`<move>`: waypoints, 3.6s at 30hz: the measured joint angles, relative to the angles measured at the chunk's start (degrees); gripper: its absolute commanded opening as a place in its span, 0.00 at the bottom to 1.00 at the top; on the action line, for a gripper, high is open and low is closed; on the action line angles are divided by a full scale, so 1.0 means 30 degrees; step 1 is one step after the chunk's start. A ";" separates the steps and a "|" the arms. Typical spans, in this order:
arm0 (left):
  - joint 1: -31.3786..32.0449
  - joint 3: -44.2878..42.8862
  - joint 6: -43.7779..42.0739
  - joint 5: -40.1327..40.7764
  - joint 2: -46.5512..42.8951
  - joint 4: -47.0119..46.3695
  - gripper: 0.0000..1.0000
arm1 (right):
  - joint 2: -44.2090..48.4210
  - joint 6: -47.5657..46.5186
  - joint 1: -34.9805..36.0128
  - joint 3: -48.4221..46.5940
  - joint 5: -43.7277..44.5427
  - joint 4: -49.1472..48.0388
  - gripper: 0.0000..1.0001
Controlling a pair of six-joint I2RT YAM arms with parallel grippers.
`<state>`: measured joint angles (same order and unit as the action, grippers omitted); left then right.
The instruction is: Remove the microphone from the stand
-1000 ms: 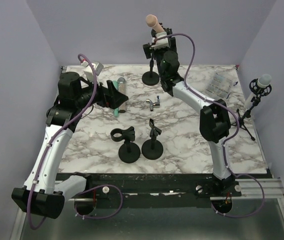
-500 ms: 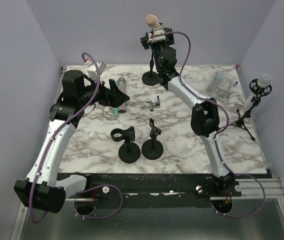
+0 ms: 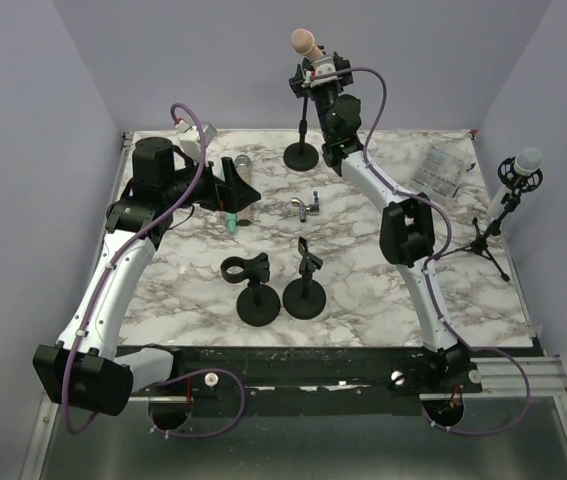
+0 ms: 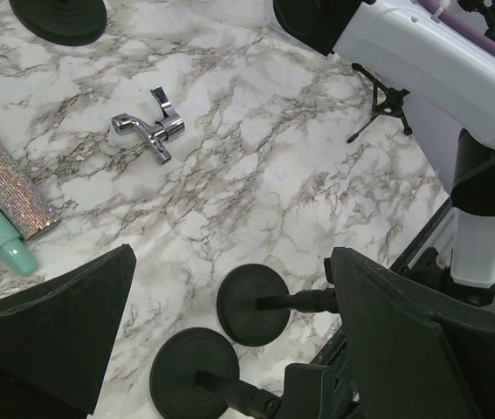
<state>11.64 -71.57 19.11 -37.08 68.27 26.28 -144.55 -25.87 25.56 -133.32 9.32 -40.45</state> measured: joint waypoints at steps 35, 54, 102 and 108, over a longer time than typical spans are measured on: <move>0.0291 0.0000 -0.0095 0.0000 0.0044 0.0000 0.98 | -0.2018 -0.1384 -0.0058 -0.3191 -0.2426 -0.2047 0.08; 0.0379 0.0007 -0.0364 0.0568 0.0036 -0.0007 0.98 | -0.0911 -0.0860 0.0648 -0.3257 -0.1537 -0.1494 0.01; 0.2222 0.1676 -0.1421 -0.0801 -0.0663 -0.2164 0.86 | 1.9577 2.6017 0.2266 2.4975 -1.1861 0.2878 0.01; 0.2747 0.1515 -0.1625 -0.0634 -0.0095 -0.1763 0.81 | 1.9489 2.6607 0.3395 2.5004 -1.2131 0.1705 0.01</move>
<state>19.88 -67.02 14.24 -38.98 67.99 20.99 -86.08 53.95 35.75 -58.30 -27.07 -35.33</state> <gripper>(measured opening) 0.857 0.401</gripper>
